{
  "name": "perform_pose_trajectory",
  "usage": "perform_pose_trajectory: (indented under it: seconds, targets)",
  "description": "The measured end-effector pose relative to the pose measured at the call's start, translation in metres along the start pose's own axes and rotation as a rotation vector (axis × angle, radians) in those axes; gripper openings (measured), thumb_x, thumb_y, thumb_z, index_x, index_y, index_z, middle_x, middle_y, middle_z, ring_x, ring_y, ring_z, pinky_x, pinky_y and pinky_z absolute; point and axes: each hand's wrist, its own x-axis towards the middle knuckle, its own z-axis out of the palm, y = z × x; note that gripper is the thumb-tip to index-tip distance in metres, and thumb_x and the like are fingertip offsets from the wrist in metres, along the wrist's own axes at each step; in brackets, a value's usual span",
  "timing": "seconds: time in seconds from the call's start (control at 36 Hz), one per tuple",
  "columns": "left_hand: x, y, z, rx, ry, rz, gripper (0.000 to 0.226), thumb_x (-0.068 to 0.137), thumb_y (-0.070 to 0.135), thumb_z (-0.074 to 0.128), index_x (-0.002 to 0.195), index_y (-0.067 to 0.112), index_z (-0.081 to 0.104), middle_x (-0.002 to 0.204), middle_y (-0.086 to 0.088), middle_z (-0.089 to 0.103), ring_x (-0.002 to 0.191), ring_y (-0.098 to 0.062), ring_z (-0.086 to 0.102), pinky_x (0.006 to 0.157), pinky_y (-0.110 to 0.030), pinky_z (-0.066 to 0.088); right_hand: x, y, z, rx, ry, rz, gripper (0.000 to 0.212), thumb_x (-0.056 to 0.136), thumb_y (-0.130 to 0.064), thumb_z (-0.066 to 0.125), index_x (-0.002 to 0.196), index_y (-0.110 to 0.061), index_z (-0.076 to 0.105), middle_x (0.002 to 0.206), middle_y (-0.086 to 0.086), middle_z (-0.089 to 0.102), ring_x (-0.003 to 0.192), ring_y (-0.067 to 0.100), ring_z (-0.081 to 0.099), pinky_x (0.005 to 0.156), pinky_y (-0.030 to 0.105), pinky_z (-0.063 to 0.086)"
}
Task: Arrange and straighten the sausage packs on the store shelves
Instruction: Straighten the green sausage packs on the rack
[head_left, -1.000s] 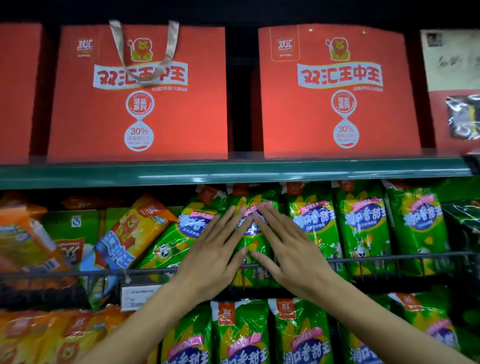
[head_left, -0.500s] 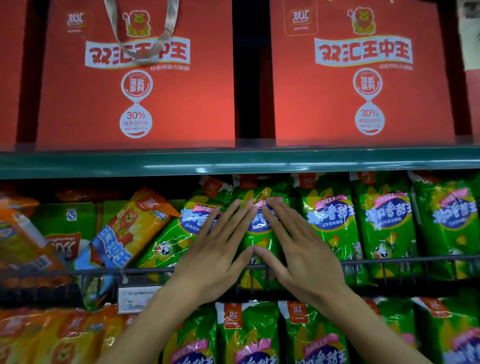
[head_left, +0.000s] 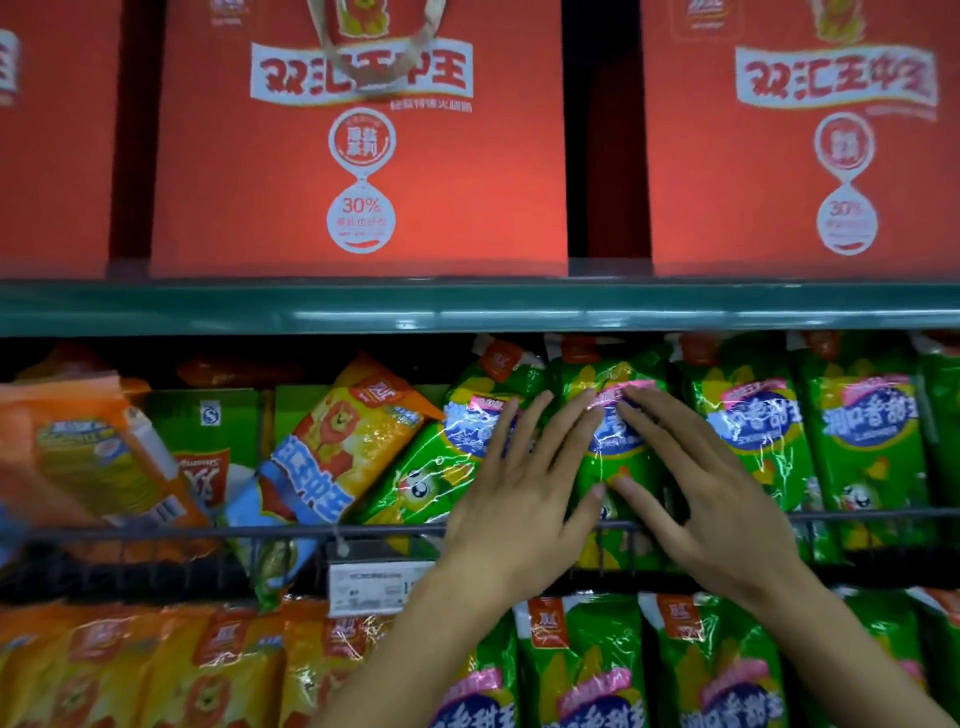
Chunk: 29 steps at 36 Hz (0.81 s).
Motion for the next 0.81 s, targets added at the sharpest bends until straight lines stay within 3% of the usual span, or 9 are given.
perform_pose_trajectory:
  seconds: [0.14,0.22,0.31,0.39,0.47,0.58,0.64,0.72,0.81]
  targets:
    - [-0.004,-0.008,-0.006,-0.181,0.137,0.054,0.054,0.104,0.042,0.047,0.154,0.026,0.038,0.164,0.015,0.021,0.153,-0.008,0.004,0.127,-0.042,0.010,-0.003,0.002,-0.003,0.103,0.022,-0.012,0.055,0.100,-0.047,0.049,0.147,-0.019,0.050,0.154,-0.011,0.042,0.146,0.007,0.033,0.116,0.032,0.036]
    - [-0.011,-0.020,-0.013,-0.221,0.177,0.086,0.045,0.100,0.034,0.053,0.143,0.022,0.054,0.156,0.010,0.039,0.149,-0.011,0.023,0.124,-0.042,0.021,-0.001,0.004,-0.006,0.173,0.060,-0.057,0.048,0.099,-0.038,0.054,0.140,-0.013,0.057,0.145,-0.007,0.053,0.140,0.011,0.042,0.115,0.036,0.039]
    - [-0.019,-0.040,-0.028,-0.090,0.165,0.122,0.043,0.100,0.032,0.054,0.142,0.021,0.055,0.153,0.006,0.044,0.147,-0.016,0.031,0.120,-0.042,0.029,-0.002,0.000,-0.006,0.178,0.105,-0.089,0.042,0.097,-0.030,0.059,0.135,-0.011,0.062,0.138,-0.004,0.058,0.134,0.014,0.050,0.111,0.035,0.043]
    - [-0.023,-0.060,-0.045,-0.036,0.149,0.063,0.046,0.099,0.037,0.049,0.142,0.022,0.054,0.152,0.007,0.045,0.144,-0.014,0.033,0.119,-0.038,0.031,0.000,-0.022,-0.006,0.255,0.153,-0.044,0.039,0.095,-0.023,0.063,0.133,-0.012,0.063,0.131,-0.004,0.062,0.125,0.009,0.057,0.107,0.026,0.046]
    - [-0.023,-0.077,-0.051,0.017,0.137,0.035,0.048,0.097,0.036,0.048,0.142,0.020,0.054,0.149,0.004,0.048,0.140,-0.018,0.037,0.115,-0.041,0.036,0.004,-0.048,0.000,0.330,0.110,0.007,0.034,0.096,-0.016,0.068,0.130,-0.012,0.066,0.118,-0.008,0.069,0.108,-0.001,0.064,0.096,0.015,0.048]
    - [-0.021,-0.092,-0.054,0.001,0.178,0.021,0.044,0.097,0.024,0.053,0.140,0.016,0.056,0.142,0.002,0.052,0.134,-0.020,0.042,0.111,-0.038,0.038,0.015,-0.077,0.011,0.369,0.003,0.184,0.029,0.091,-0.019,0.073,0.120,-0.013,0.073,0.097,-0.010,0.075,0.089,-0.002,0.069,0.082,0.013,0.053]
    - [-0.021,-0.097,-0.055,-0.018,0.203,0.027,0.044,0.096,0.021,0.054,0.140,0.015,0.055,0.139,0.000,0.052,0.131,-0.021,0.043,0.107,-0.035,0.038,0.023,-0.089,0.018,0.363,-0.076,0.301,0.032,0.091,-0.028,0.072,0.118,-0.012,0.073,0.091,-0.008,0.076,0.085,0.001,0.071,0.083,0.019,0.057]
    - [-0.022,-0.109,-0.054,-0.027,0.240,0.008,0.043,0.097,0.025,0.052,0.139,0.015,0.054,0.134,-0.001,0.053,0.125,-0.022,0.045,0.101,-0.037,0.041,0.034,-0.102,0.026,0.167,-0.210,0.387,0.048,0.089,-0.055,0.061,0.111,-0.013,0.071,0.085,-0.001,0.075,0.084,0.022,0.071,0.081,0.040,0.058]
    - [-0.022,-0.119,-0.050,0.018,0.282,0.012,0.039,0.098,0.032,0.050,0.132,0.013,0.060,0.124,-0.003,0.059,0.116,-0.026,0.051,0.093,-0.040,0.043,0.041,-0.112,0.029,0.014,-0.296,0.496,0.049,0.095,-0.056,0.058,0.090,-0.008,0.065,0.072,0.008,0.064,0.074,0.031,0.061,0.073,0.043,0.054]
